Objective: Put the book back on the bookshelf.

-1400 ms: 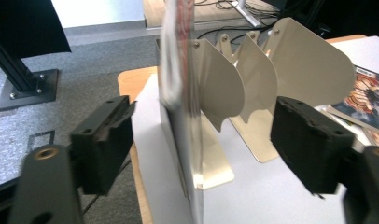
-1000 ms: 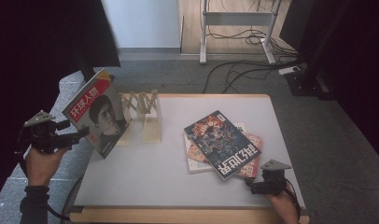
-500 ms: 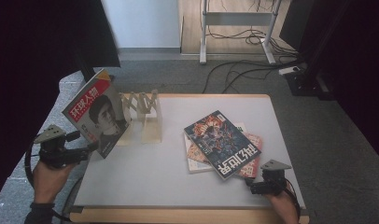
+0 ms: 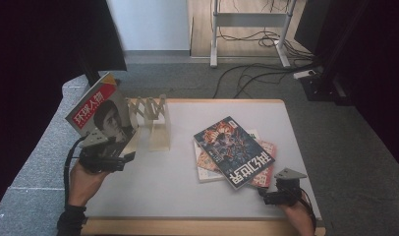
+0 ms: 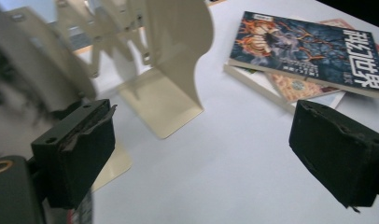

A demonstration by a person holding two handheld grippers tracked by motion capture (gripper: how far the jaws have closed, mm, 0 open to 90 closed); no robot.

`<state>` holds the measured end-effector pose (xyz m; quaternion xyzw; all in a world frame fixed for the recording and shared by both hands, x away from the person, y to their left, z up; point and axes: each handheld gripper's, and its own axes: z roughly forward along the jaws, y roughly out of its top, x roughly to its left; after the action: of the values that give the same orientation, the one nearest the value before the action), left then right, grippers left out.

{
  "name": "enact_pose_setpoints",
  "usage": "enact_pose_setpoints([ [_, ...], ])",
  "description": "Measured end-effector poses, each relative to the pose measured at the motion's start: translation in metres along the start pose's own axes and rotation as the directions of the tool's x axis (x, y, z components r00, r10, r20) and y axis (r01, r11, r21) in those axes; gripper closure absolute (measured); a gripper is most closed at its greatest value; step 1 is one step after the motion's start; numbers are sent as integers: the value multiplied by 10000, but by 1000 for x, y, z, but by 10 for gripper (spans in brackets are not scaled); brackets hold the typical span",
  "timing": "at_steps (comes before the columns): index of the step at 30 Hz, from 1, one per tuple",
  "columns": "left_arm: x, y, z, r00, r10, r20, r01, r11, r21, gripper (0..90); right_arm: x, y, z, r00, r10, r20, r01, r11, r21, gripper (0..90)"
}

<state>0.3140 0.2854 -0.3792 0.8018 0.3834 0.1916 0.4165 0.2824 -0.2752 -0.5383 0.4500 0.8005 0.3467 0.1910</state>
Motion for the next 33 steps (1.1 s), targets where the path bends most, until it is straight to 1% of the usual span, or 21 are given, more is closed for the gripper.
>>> enact_pose_setpoints([
  [2, -4, 1, 8, 9999, 64, 128, -64, 10000, 17, 52, 0, 0, 0, 10000, 2, 0, -2, 10000, 0, 0],
  [3, -4, 1, 8, 9999, 64, 128, -64, 10000, 17, 42, 0, 0, 0, 10000, 2, 0, -2, 10000, 0, 0],
  [4, -8, 4, 17, 9994, 140, 318, -143, 9998, 98, 34, 0, 0, 0, 10000, -1, 2, 1, 10000, -4, 0],
  [5, -11, 5, 22, 9991, 200, 380, -206, 9997, 144, 30, 0, 0, 0, 10000, -2, 3, 2, 10000, -3, 0],
  [6, -11, 5, 22, 9991, 200, 380, -206, 9997, 144, 25, 0, 0, 0, 10000, -6, 1, 6, 10000, 0, 0],
  [7, -16, 8, 31, 9980, 381, 514, -393, 9990, 221, 18, 0, 0, 0, 10000, -21, 11, 21, 10000, -13, 0],
  [10, -23, 12, 45, 9960, 584, 675, -606, 9977, 310, 12, 0, 0, 0, 10000, -33, 4, 33, 10000, -20, 1],
  [11, -23, 12, 45, 9960, 584, 675, -606, 9977, 310, 12, 0, 0, 0, 10000, -33, 4, 33, 10000, -20, 1],
  [12, -27, 15, 56, 9945, 720, 759, -754, 9962, 433, 10, 1, 0, -1, 10000, -73, -55, 72, 9999, -76, 20],
  [14, -31, 19, 67, 9923, 947, 797, -990, 9937, 529, 5, 1, 0, -1, 9999, -108, -81, 107, 9999, -109, 27],
  [16, -35, 23, 79, 9900, 1070, 921, -1128, 9918, 607, 0, 1, 0, -2, 9999, -121, -91, 120, 9999, -116, 26],
  [18, -40, 28, 90, 9860, 1247, 1110, -1324, 9891, 648, 0, 1, 0, -2, 9999, -122, -117, 120, 9998, -143, 23],
  [19, -40, 28, 90, 9860, 1247, 1110, -1324, 9891, 648, 0, 1, 0, -2, 9999, -122, -117, 120, 9998, -143, 23],
  [21, -49, 36, 106, 9788, 1478, 1415, -1595, 9844, 746, 0, 0, -1, -3, 9998, -92, -197, 88, 9998, -201, 19],
  [23, -53, 39, 115, 9760, 1527, 1551, -1657, 9834, 742, 0, 0, -1, -4, 9997, -68, -230, 63, 9997, -215, 18],
  [24, -56, 42, 121, 9730, 1585, 1679, -1736, 9816, 794, 0, 0, -1, -4, 9997, -41, -236, 36, 9997, -227, 18],
  [27, -61, 47, 134, 9677, 1669, 1888, -1855, 9789, 853, 0, -1, -1, -5, 9997, -64, -244, 58, 9997, -243, 18],
  [29, -65, 50, 145, 9649, 1734, 1972, -1940, 9768, 905, 0, -1, 0, -7, 9997, -38, -259, 30, 9996, -283, 18],
  [30, -65, 50, 145, 9649, 1734, 1972, -1940, 9768, 905, 0, -1, 0, -7, 9997, -38, -259, 30, 9996, -283, 18],
  [31, -68, 53, 154, 9616, 1804, 2066, -2032, 9746, 946, 0, -2, 1, -10, 9997, -80, -250, 71, 9994, -340, 18],
  [33, -71, 55, 163, 9589, 1811, 2186, -2055, 9741, 943, 0, -2, 2, -12, 9997, -50, -226, 40, 9991, -431, 19],
])
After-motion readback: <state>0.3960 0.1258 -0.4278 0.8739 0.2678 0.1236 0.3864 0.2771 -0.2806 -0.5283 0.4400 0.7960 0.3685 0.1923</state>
